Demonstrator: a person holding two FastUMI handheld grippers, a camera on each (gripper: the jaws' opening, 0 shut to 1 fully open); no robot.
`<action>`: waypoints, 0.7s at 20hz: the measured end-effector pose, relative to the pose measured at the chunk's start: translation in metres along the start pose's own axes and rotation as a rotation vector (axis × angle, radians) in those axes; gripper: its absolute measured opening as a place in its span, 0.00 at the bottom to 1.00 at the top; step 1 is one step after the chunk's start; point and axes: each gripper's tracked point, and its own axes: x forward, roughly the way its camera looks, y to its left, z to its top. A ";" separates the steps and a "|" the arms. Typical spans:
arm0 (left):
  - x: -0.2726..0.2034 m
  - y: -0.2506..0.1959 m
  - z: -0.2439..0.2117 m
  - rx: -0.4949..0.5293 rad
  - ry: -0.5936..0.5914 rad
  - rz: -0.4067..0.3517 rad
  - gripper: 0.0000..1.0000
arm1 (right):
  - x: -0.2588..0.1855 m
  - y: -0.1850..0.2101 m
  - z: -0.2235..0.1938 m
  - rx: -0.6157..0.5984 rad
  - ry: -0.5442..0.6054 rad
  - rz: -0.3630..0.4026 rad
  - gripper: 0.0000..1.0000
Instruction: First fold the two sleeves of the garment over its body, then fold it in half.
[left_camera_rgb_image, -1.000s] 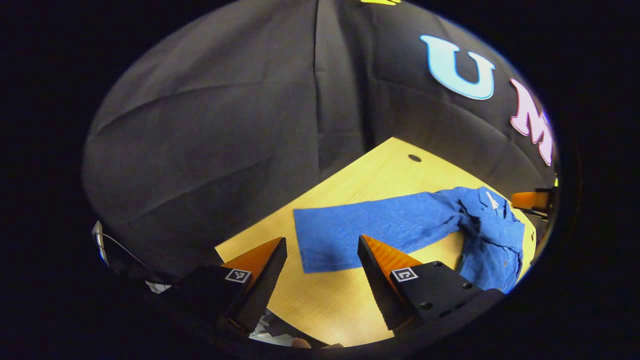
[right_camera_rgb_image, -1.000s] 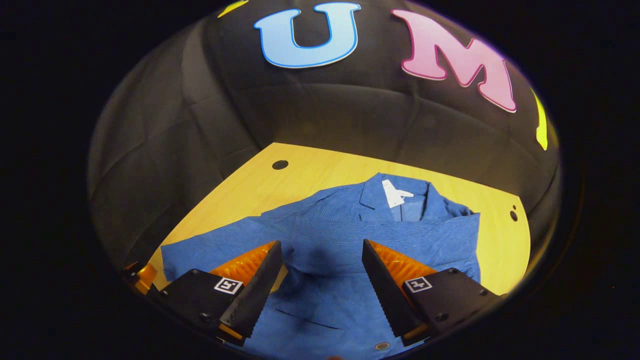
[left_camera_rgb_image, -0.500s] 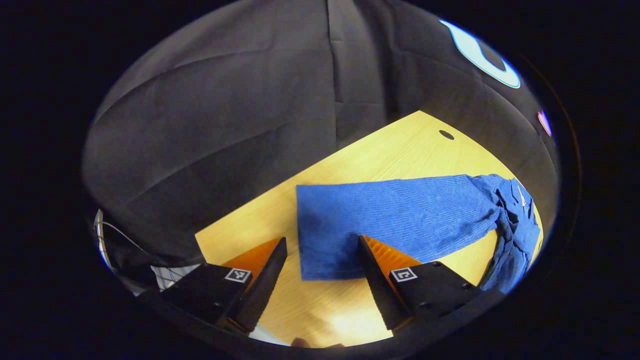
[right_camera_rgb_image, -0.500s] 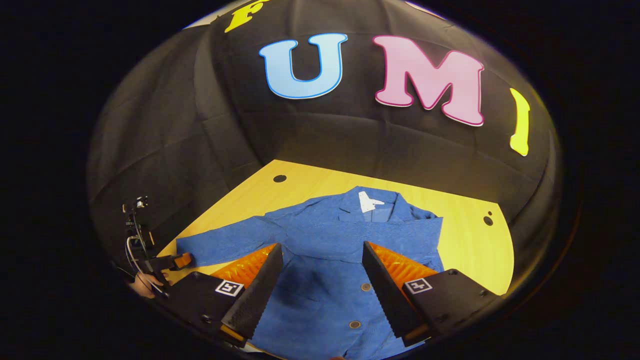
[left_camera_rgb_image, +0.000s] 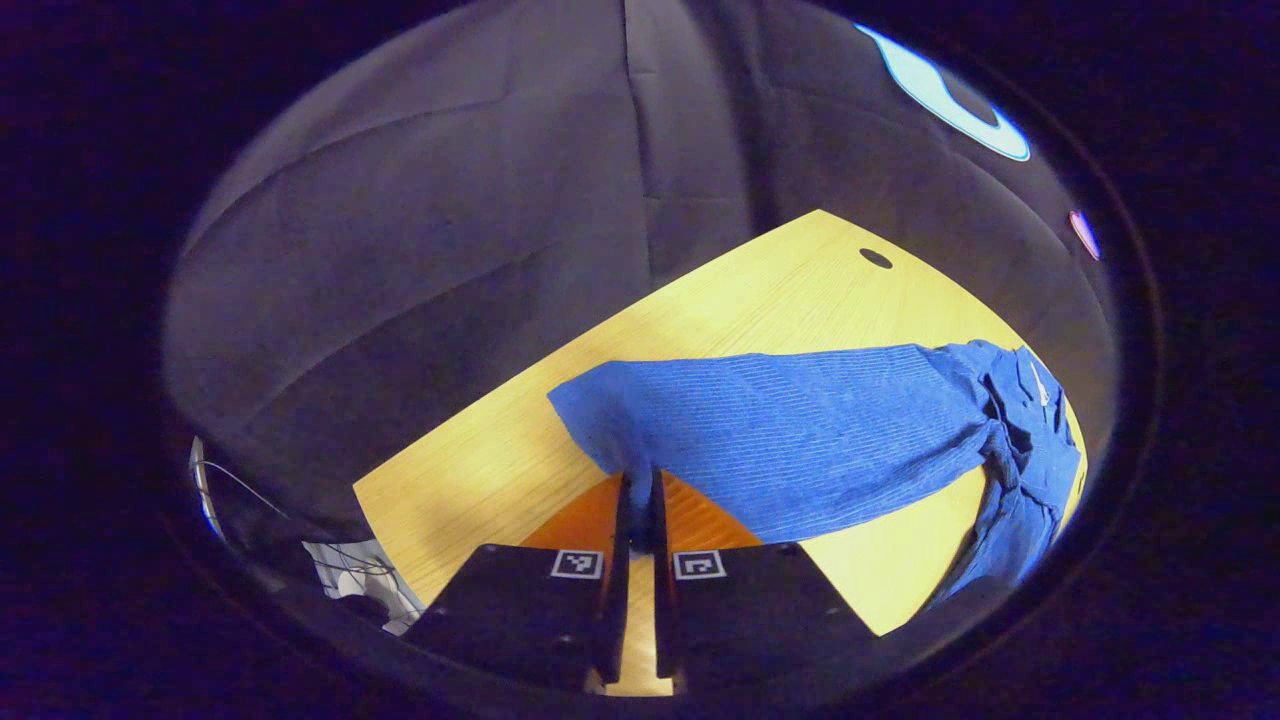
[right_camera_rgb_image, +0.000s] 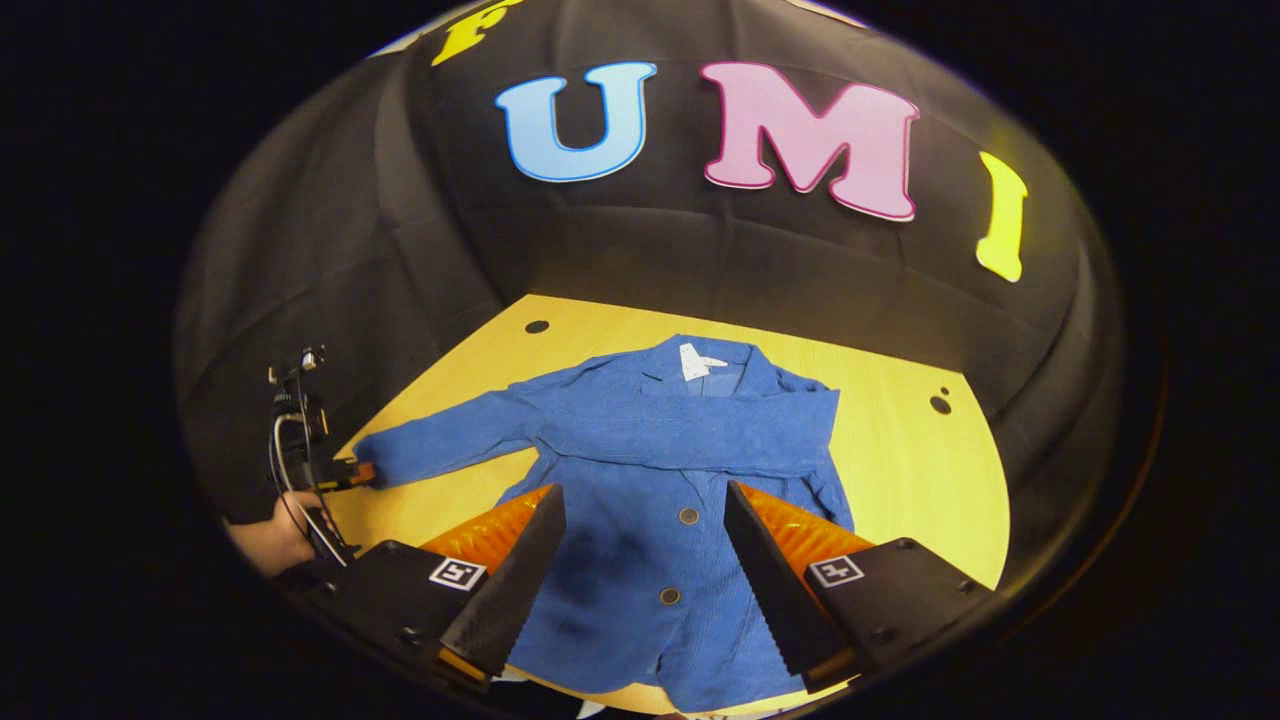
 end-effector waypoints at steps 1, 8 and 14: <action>0.000 0.001 0.001 -0.002 0.002 -0.014 0.10 | -0.002 -0.002 0.000 0.021 -0.003 -0.002 1.00; -0.019 -0.008 0.025 -0.054 -0.023 -0.082 0.00 | -0.014 -0.038 -0.006 0.058 -0.024 -0.041 0.96; -0.059 -0.079 0.055 -0.046 -0.068 -0.166 0.00 | -0.018 -0.075 -0.019 0.104 -0.018 -0.075 1.00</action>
